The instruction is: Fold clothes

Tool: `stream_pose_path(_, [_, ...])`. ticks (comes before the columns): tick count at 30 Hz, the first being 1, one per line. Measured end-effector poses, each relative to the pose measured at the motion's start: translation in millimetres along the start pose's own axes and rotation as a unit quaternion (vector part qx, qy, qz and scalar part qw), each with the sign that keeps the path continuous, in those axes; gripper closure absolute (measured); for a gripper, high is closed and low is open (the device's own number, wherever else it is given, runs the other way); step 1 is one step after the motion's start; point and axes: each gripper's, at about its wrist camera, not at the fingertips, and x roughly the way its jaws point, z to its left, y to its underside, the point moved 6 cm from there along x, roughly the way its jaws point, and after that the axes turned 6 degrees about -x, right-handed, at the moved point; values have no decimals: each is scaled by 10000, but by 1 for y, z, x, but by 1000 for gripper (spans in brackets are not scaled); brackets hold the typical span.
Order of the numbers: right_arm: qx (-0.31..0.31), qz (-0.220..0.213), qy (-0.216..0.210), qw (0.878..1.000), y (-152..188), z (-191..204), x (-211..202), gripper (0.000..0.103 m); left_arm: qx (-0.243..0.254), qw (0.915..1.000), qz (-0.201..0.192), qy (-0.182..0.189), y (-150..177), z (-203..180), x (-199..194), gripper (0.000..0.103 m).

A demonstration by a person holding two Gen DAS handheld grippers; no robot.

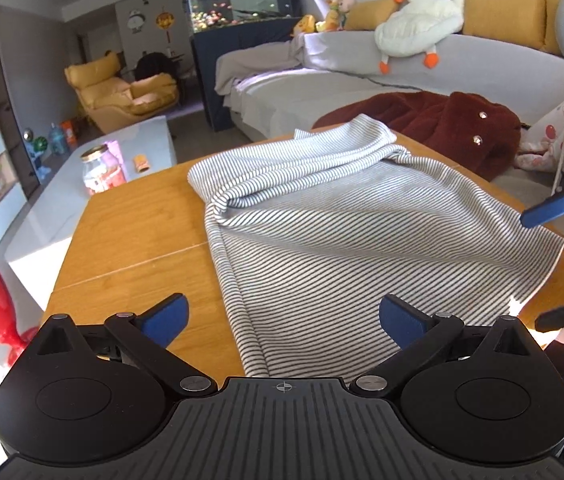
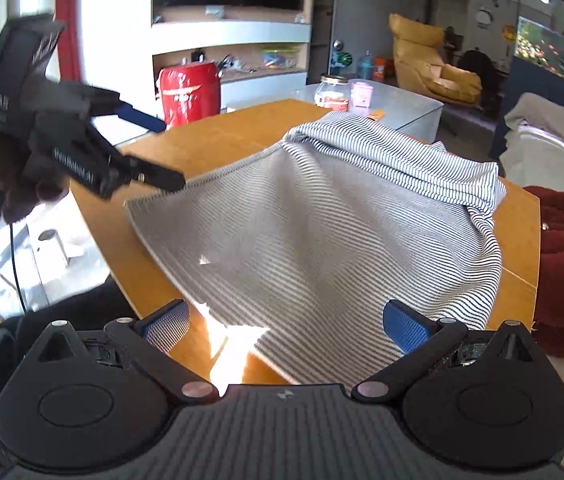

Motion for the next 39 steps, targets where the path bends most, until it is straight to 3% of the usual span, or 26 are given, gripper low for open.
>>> stream_pose_path(2, [-342, 100, 208, 9991, 8, 11, 5, 0, 24, 10000, -57, 0, 4, -6, -10, 0])
stream_pose_path(9, [-261, -210, 1742, 9841, -1, -9, 14, 0, 268, 9989, 275, 274, 28, -26, -2, 0])
stream_pose_path(12, [300, -697, 2271, 9709, -14, -41, -6, 0, 528, 9981, 331, 34, 38, -28, 12, 0])
stream_pose_path(14, [643, -977, 2555, 9597, -20, -59, -19, 0, 433, 9982, 351, -232, 39, -16, 25, 0])
stream_pose_path(20, [828, -674, 1785, 9781, 1, -54, -18, 0, -450, 9953, 163, -842, 26, 41, 35, 0])
stream_pose_path(24, [836, -559, 1242, 9871, 19, -33, -22, 0, -565, 9934, 163, -984, 26, 61, 33, 0])
stream_pose_path(29, [513, -347, 1080, 9922, 25, -12, -16, 0, -581, 9935, 50, -978, 19, 62, 31, 0])
stream_pose_path(32, [348, -290, 1253, 9911, 28, -7, -13, 0, -568, 9939, -76, -939, 12, 59, 30, 0])
stream_pose_path(36, [721, -51, 1713, 9826, 35, -26, 1, 0, -542, 9940, -26, -949, 8, 60, 38, 0])
stream_pose_path(39, [670, 112, 2452, 9671, 37, -47, 5, 0, -509, 9944, 6, -923, 10, 62, 40, 0])
